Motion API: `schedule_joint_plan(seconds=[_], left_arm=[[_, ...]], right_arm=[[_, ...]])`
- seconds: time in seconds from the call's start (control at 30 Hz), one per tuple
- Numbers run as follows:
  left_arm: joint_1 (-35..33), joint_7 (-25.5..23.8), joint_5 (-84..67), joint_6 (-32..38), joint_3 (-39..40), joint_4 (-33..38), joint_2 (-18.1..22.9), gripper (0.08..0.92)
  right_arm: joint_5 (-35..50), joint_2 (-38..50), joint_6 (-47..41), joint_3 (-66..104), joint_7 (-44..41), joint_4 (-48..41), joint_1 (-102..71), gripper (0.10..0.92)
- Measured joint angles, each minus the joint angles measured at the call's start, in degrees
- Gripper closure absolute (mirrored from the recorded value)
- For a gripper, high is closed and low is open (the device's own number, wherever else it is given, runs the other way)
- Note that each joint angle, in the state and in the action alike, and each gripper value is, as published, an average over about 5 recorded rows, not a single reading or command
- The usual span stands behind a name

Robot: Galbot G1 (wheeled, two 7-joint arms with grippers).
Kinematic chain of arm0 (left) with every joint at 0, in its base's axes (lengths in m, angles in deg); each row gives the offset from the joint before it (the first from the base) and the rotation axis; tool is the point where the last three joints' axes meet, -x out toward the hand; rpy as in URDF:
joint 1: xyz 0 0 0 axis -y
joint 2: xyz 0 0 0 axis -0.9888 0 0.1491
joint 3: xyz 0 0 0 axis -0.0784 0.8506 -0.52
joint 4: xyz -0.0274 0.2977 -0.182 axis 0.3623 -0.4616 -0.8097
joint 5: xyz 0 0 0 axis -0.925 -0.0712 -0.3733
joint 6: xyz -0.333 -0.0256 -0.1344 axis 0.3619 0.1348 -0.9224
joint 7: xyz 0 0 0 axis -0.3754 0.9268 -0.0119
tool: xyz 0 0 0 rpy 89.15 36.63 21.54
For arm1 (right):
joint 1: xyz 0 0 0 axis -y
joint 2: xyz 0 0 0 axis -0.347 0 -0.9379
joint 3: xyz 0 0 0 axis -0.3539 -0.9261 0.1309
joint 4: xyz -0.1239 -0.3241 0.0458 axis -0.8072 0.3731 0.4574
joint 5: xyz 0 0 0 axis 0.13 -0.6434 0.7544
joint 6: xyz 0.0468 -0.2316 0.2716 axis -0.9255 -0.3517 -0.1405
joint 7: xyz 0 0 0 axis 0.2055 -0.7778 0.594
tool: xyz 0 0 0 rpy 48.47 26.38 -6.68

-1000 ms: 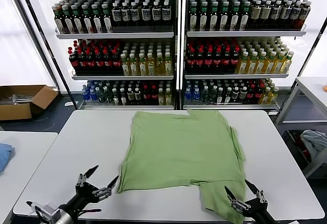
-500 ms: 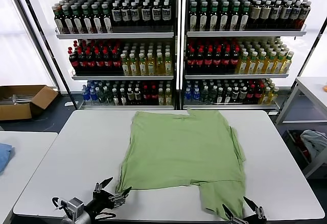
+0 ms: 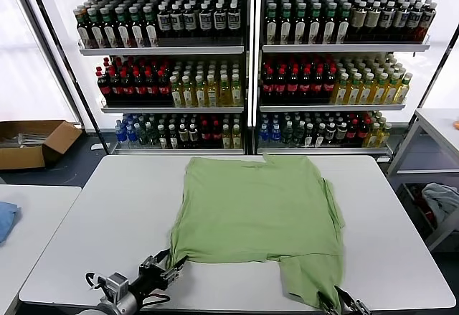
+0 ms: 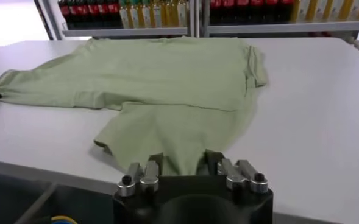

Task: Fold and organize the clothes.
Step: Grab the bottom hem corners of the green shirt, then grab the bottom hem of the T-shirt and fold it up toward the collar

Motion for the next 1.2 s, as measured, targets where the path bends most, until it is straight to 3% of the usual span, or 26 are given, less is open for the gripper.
schedule_joint_plan(seconds=[0.23,0.43,1.2], left_arm=[[-0.47,-0.17,-0.03,-0.02,0.44,0.56,-0.53,0.761],[-1.28,0.09,0.31,-0.04,0.07,1.73,-0.95,0.904],[-13.28,-0.04,3.62,0.72,-6.95,14.94,-2.83,0.915]], right_arm=[[0.20,-0.66,1.06,-0.14,-0.81,-0.06,-0.29,0.907],[0.64,-0.88,3.37,0.80,-2.38,1.06,-1.62,0.914],[4.39,-2.14,10.60,7.15,-5.75,6.81,-10.34,0.914]])
